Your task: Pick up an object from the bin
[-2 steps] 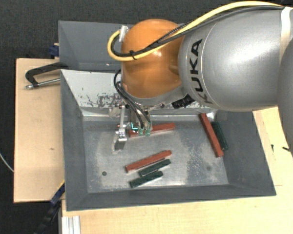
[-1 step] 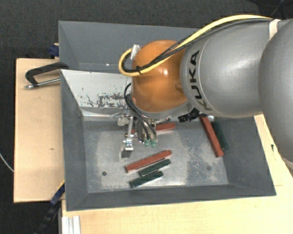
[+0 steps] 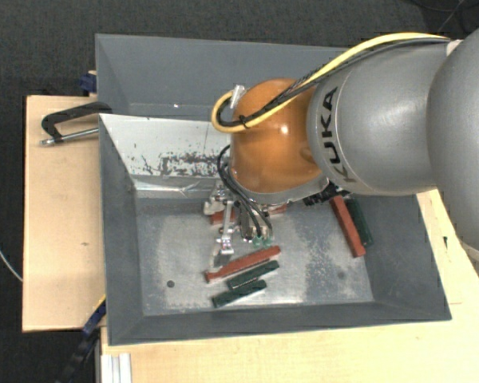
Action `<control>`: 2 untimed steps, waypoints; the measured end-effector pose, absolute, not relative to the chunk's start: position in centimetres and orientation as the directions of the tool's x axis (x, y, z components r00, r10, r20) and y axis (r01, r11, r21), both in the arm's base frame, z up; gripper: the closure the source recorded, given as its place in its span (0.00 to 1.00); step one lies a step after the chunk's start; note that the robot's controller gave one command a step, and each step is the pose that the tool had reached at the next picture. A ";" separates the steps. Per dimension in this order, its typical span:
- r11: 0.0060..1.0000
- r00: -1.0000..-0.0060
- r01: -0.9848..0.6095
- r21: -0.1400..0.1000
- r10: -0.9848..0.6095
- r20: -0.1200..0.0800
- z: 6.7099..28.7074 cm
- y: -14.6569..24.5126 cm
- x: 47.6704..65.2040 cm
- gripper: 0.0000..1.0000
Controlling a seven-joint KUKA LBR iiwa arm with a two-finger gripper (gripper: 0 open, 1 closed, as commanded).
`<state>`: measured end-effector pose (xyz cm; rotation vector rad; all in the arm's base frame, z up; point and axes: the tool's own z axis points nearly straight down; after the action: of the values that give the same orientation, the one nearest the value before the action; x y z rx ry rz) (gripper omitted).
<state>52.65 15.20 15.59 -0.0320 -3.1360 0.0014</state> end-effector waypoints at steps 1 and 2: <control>0.998 -0.998 -0.059 0.002 -0.059 -0.007 10.9 13.2 52.6 0.00; 0.982 -0.982 -0.187 0.001 -0.187 -0.008 8.6 12.5 50.3 0.00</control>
Offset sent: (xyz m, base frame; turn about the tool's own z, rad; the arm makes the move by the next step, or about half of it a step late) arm -0.0328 -0.0306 -0.0732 -0.2254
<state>50.30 12.48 8.56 0.2962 -3.1351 -0.0035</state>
